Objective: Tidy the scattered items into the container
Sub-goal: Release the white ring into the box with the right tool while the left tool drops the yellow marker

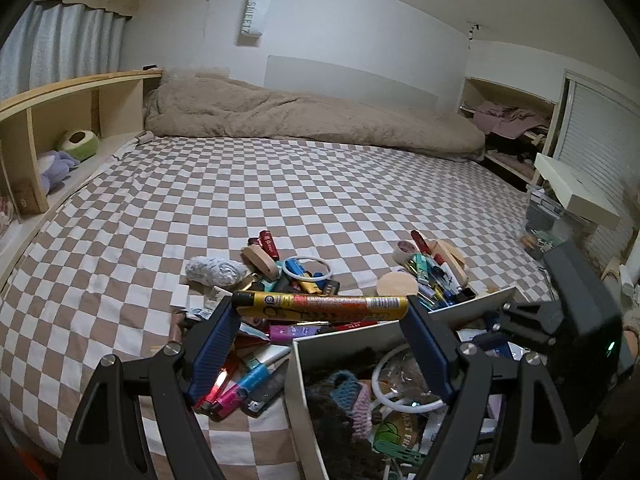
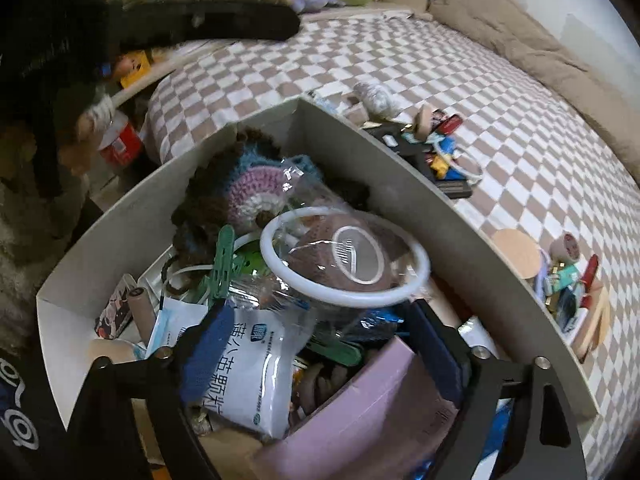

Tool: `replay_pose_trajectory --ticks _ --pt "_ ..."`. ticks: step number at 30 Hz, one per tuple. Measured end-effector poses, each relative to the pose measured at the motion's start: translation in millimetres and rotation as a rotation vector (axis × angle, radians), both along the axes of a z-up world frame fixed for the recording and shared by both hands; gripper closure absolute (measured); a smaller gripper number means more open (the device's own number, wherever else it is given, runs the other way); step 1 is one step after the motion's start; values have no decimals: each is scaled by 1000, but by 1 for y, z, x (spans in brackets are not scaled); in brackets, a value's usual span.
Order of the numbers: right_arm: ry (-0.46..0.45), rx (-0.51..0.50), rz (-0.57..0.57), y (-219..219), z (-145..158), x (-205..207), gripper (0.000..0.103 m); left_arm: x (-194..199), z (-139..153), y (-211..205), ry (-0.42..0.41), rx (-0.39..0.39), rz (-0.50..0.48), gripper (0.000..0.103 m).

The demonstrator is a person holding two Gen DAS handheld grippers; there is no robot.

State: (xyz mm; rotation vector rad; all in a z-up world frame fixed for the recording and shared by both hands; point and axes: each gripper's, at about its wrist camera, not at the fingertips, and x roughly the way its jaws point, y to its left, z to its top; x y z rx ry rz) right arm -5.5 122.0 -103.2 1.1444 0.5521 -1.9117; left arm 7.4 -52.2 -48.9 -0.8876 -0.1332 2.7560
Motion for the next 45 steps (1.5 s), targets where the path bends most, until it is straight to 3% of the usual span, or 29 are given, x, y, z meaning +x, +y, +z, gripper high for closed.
replay_pose_trajectory --ticks 17,22,27,35,45 --pt "80 -109 -165 57 44 7 12 5 -5 34 -84 81 -178 22" --pt "86 -150 -224 77 45 11 12 4 -3 47 -104 46 -193 22" --pt "86 -168 -260 91 42 9 12 -5 0 54 -196 133 -266 22" --pt "88 -200 -275 103 32 8 12 -24 -4 78 -330 162 -278 22" --pt "58 -267 -291 119 21 7 12 -47 -10 124 -487 238 -366 22"
